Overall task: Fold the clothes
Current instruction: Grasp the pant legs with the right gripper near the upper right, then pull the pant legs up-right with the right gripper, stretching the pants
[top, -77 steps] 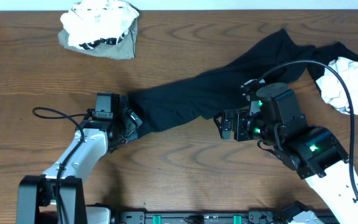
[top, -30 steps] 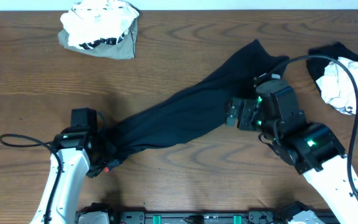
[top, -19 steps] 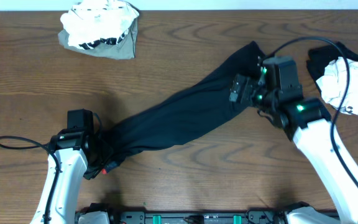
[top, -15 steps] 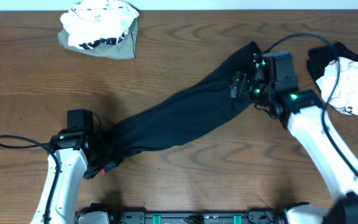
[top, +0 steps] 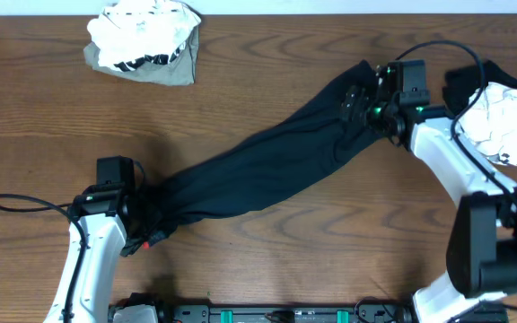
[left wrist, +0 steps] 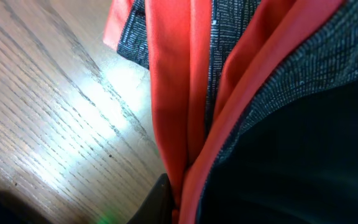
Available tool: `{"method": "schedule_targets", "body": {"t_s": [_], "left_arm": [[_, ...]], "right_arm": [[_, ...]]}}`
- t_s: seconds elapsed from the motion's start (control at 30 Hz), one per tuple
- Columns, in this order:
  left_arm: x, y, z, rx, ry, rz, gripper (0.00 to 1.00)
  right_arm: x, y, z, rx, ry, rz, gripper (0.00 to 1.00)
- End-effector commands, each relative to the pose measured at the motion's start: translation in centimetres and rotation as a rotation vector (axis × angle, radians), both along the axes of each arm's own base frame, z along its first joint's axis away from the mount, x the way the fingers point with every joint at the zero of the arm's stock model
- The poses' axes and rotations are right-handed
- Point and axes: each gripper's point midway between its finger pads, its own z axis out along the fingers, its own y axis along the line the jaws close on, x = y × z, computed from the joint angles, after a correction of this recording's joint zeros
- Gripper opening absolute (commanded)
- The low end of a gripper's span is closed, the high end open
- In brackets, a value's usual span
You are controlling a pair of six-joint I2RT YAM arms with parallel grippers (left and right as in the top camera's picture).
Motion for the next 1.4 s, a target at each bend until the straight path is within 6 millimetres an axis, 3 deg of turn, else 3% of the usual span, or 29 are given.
{"method": "schedule_targets", "body": {"t_s": [0.0,0.23,0.53,0.67,1.0,1.1,1.3,1.37], "left_arm": [[-0.1,0.7,0.0,0.035,0.000,0.003,0.11],[-0.2,1.4,0.1,0.076,0.005,0.007,0.11],[0.2,1.6,0.2,0.088,-0.010,0.009,0.12],[0.0,1.6,0.2,0.087,-0.002,0.008,0.11],[0.0,1.6,0.2,0.086,-0.002,0.008,0.12],[0.0,1.6,0.2,0.087,-0.002,0.008,0.12],[0.0,1.6,0.2,0.088,-0.001,0.001,0.13],[0.0,1.6,0.2,0.088,-0.002,0.001,0.12]], "right_arm": [[0.9,0.0,-1.5,0.028,0.033,-0.025,0.84],[2.2,-0.1,-3.4,0.053,0.043,-0.075,0.82],[4.0,-1.7,-3.1,0.057,-0.007,-0.173,0.79],[3.9,-1.8,-3.5,0.066,0.011,-0.202,0.78],[2.9,-2.8,-6.9,0.035,0.111,-0.286,0.77],[2.5,-3.3,-7.8,0.020,0.137,-0.318,0.67],[2.8,-4.0,-7.7,0.001,0.126,-0.336,0.55],[2.9,-4.5,-7.7,0.002,0.124,-0.347,0.45]]}}
